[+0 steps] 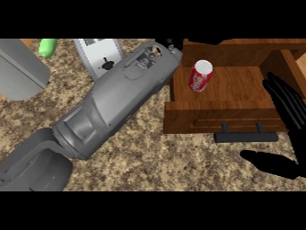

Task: Pick up the can, place it into the drawer and close the drawer

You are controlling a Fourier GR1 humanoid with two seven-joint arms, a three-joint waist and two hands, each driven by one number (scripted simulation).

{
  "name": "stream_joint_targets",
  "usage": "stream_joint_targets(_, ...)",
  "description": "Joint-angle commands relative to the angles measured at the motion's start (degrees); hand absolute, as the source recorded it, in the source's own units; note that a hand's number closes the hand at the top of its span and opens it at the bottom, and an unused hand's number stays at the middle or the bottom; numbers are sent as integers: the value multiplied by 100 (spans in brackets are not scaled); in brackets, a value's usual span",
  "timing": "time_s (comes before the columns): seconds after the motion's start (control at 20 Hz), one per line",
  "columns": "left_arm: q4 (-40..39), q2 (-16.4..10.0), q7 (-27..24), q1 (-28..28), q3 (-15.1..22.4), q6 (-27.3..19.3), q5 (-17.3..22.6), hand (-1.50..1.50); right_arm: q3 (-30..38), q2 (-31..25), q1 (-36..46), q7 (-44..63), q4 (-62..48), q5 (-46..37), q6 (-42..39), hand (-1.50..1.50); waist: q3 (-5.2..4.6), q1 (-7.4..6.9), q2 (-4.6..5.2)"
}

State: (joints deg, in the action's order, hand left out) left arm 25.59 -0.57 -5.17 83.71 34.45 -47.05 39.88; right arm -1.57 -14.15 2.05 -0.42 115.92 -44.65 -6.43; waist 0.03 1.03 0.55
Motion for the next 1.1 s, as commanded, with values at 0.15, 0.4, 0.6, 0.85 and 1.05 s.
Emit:
stream_joint_targets(0.15,207,-50,347,84,-94,-109,-187,-150,-467,-45,372,7,-1202,-1437,532,-150,-2,-162,-59)
stream_joint_targets(0.4,887,-680,792,-324,29,180,-368,-150,-354,585,737,-265,-2570,-1583,1689,-150,1,-300,-80)
stream_joint_targets(0.6,1409,-943,1004,-617,6,36,-539,-150,-207,661,877,-540,-3498,-1731,2277,-150,2,-257,-70)
stream_joint_targets(0.85,2195,-1580,1327,-1159,74,155,-622,-150,103,540,1586,-520,-4330,-1809,2312,-150,-1,-375,-80)
stream_joint_targets(1.05,2574,-1862,1744,-1098,140,222,-693,-150,219,586,1951,-514,-5077,-2122,2747,-150,3,-439,-68)
